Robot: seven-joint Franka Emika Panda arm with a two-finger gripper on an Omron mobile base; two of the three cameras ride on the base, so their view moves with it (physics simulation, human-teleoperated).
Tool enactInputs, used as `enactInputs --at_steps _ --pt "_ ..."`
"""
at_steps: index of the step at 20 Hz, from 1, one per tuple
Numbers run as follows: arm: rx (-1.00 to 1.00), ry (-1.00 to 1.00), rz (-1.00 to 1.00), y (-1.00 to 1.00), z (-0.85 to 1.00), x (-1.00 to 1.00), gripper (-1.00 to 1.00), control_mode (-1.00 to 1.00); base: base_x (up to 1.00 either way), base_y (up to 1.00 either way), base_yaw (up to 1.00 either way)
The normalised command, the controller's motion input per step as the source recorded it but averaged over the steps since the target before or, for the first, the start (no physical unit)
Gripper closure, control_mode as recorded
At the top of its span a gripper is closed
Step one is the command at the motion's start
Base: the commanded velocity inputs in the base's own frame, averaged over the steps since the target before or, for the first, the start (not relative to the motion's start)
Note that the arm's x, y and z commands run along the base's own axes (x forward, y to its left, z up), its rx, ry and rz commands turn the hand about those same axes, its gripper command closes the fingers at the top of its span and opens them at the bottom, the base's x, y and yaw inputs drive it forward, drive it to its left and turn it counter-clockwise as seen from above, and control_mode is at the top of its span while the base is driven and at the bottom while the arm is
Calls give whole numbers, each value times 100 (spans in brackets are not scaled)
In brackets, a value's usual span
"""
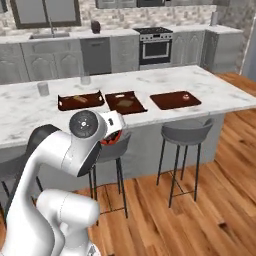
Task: Take the donut and cupcake from the fridge and place them on the empty tray on the dining counter.
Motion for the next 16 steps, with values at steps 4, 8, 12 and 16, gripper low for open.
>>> enactInputs --at_steps 4,8,12,16 --pt "0 0 0 0 0 0 100 100 18 -100 35" --pt "0 0 0 0 0 0 100 100 28 -100 32" --pt "0 0 0 0 0 0 100 100 25 -100 30" --pt "0 0 0 0 0 0 100 100 28 -100 26"
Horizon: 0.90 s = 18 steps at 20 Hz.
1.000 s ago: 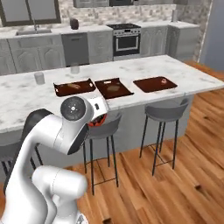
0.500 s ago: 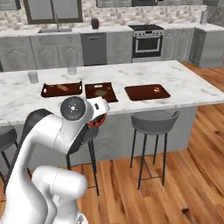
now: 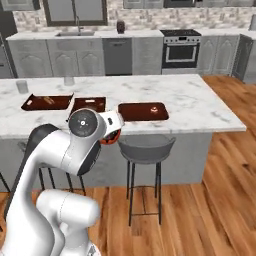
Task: Take the donut and cupcake from the fridge and place them on the empty tray on the dining counter.
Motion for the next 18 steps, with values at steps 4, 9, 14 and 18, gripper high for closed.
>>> enactInputs --at_steps 4,9,14,18 --pt "0 0 0 0 0 0 100 100 29 -98 25" --pt "0 0 0 0 0 0 100 100 46 -80 24" --pt "0 0 0 0 0 0 100 100 98 -8 9" --pt "0 0 0 0 0 0 100 100 100 47 -1"
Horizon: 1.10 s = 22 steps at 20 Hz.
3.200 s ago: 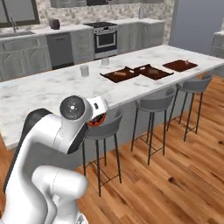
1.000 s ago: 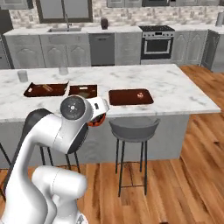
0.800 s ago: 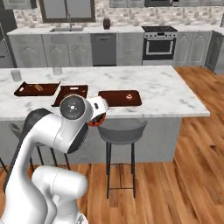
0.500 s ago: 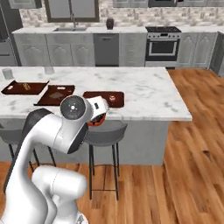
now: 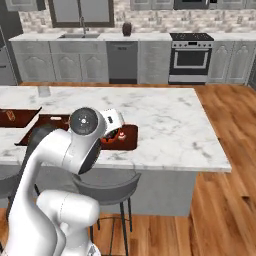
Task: Take the donut and cupcake from the fridge and place them on the empty tray on the dining counter.
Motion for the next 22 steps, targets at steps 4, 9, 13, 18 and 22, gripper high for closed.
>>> enactInputs --at_steps 4,9,13,18,22 --pt "0 0 0 0 0 0 100 100 100 57 -3" --pt "0 0 0 0 0 0 100 100 99 42 3" --pt "0 0 0 0 0 0 100 100 86 3 26" --pt "0 0 0 0 0 0 100 100 78 8 31" --pt "0 0 0 0 0 6 100 -100 21 1 2"
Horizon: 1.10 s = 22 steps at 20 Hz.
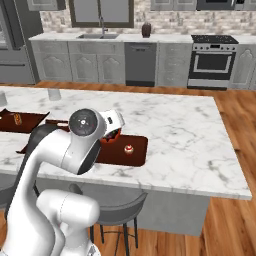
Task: Take the donut and cupcake from the fridge and place them on the empty tray on the dining counter.
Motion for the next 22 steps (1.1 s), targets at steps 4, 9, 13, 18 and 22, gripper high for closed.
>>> enactInputs --at_steps 4,9,13,18,22 --pt "0 10 0 11 -13 58 100 -100 0 0 0" --pt "-1 7 0 23 -21 58 100 -100 0 0 0" --pt "-11 5 -2 41 -43 48 100 -100 0 0 0" --pt "-15 2 -5 35 -43 39 100 -100 0 0 0" --pt "-11 6 -4 20 -37 41 100 -100 0 0 0"
